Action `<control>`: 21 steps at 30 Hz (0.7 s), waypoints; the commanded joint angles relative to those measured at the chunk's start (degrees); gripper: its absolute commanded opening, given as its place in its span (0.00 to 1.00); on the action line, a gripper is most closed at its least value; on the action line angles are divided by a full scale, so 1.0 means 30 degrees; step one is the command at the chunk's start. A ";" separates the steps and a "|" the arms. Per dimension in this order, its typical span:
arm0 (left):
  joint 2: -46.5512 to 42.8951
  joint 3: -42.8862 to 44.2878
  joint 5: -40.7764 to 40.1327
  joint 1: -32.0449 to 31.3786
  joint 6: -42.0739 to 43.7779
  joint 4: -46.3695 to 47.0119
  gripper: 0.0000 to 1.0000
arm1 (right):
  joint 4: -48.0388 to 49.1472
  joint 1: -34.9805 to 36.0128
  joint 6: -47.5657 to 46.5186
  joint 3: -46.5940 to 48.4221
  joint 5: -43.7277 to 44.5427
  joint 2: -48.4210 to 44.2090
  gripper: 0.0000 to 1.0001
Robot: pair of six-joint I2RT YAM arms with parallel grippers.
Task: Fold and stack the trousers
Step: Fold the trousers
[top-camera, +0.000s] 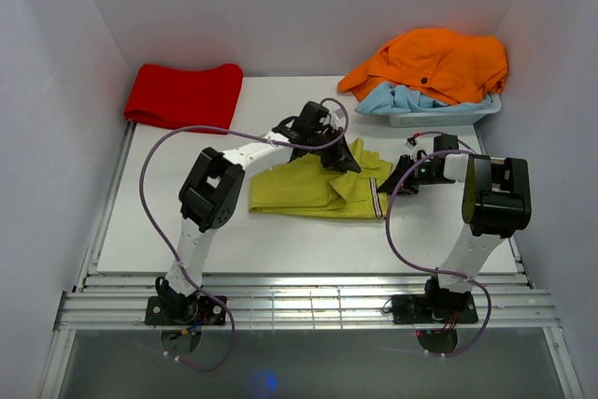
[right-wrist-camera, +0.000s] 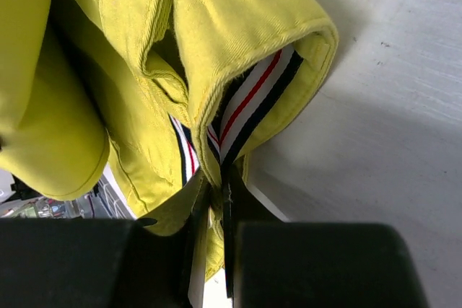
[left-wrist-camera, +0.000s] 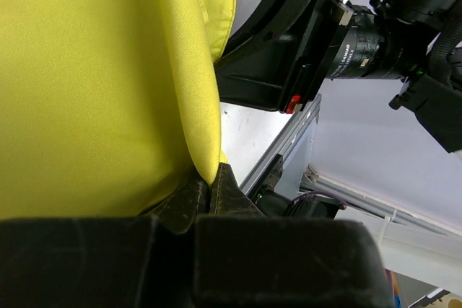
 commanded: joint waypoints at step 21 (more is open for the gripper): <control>0.1754 0.1916 -0.0774 -0.2131 -0.2400 0.1406 0.30 | 0.1752 0.1108 0.1661 -0.1103 -0.0549 -0.1296 0.08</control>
